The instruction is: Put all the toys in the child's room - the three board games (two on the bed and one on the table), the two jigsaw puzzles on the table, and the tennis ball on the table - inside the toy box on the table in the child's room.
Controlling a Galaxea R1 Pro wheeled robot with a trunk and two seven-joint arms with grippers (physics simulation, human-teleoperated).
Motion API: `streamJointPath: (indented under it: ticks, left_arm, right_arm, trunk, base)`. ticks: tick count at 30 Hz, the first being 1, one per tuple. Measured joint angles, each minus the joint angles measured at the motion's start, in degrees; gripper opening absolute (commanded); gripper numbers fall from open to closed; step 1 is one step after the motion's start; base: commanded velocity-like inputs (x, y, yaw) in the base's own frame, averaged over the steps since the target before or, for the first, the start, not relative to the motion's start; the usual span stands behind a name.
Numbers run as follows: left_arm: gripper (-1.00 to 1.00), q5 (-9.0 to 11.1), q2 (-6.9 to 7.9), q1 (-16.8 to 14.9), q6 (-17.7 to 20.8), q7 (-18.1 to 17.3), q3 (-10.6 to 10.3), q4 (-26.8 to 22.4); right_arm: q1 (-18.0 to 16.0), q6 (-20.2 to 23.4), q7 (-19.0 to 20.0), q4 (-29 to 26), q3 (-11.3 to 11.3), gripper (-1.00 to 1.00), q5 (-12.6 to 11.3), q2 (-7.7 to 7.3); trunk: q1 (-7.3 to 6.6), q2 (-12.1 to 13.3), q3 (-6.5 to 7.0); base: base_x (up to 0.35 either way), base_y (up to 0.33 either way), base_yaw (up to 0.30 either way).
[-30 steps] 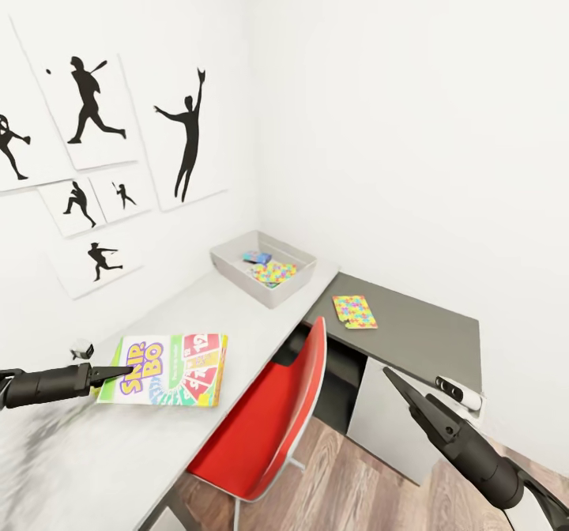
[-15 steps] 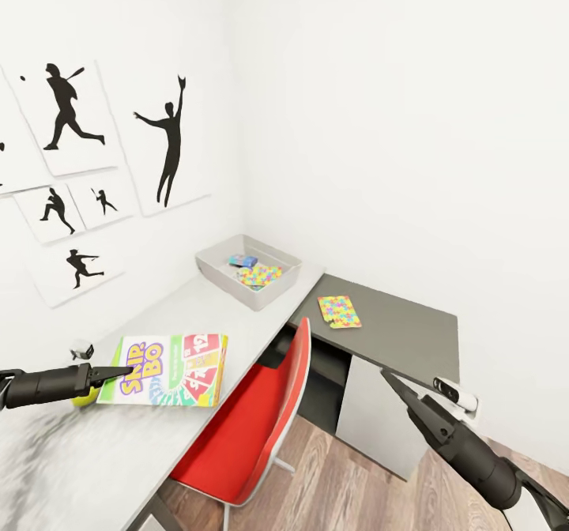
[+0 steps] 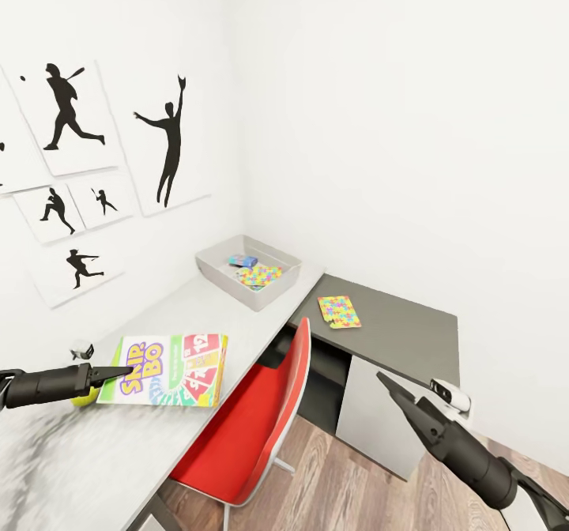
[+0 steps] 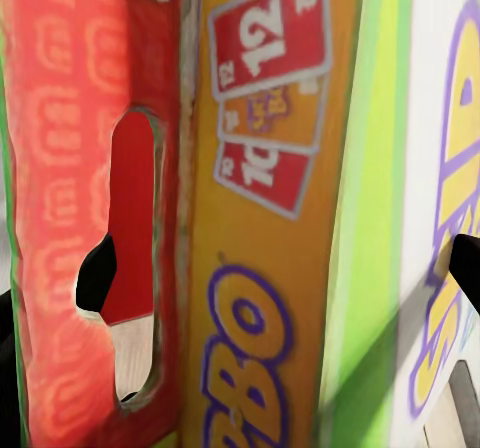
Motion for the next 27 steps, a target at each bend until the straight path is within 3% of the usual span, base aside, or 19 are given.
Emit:
streamJointPath:
  ticks: [13,19,23,27]
  left_arm:
    - [-1.0,0.0,0.0,0.0,0.0,0.0,0.0,0.0]
    - [-1.0,0.0,0.02,0.0,0.0,0.0,0.0,0.0]
    - [-1.0,0.0,0.01,0.0,0.0,0.0,0.0,0.0]
    - [-1.0,0.0,0.0,0.0,0.0,0.0,0.0,0.0]
  right_arm:
    - [0.0,0.4,-3.8,0.2,0.0,1.0,0.0,-0.6]
    - [0.0,1.7,-13.8,0.3,-0.5,1.0,1.8,-0.92]
    - [0.0,3.7,-22.2,0.3,-3.0,1.0,2.7,-0.96]
    - [-0.1,7.3,-26.2,0.2,-4.2,1.0,2.8,-1.11]
  trunk:
    - [0.0,0.0,0.0]
    - [0.0,0.0,0.0]
    - [0.0,0.0,0.0]
    - [0.0,0.0,0.0]
  base:
    - [0.0,0.0,0.0]
    - [0.0,0.0,0.0]
    - [0.0,0.0,0.0]
    - [0.0,0.0,0.0]
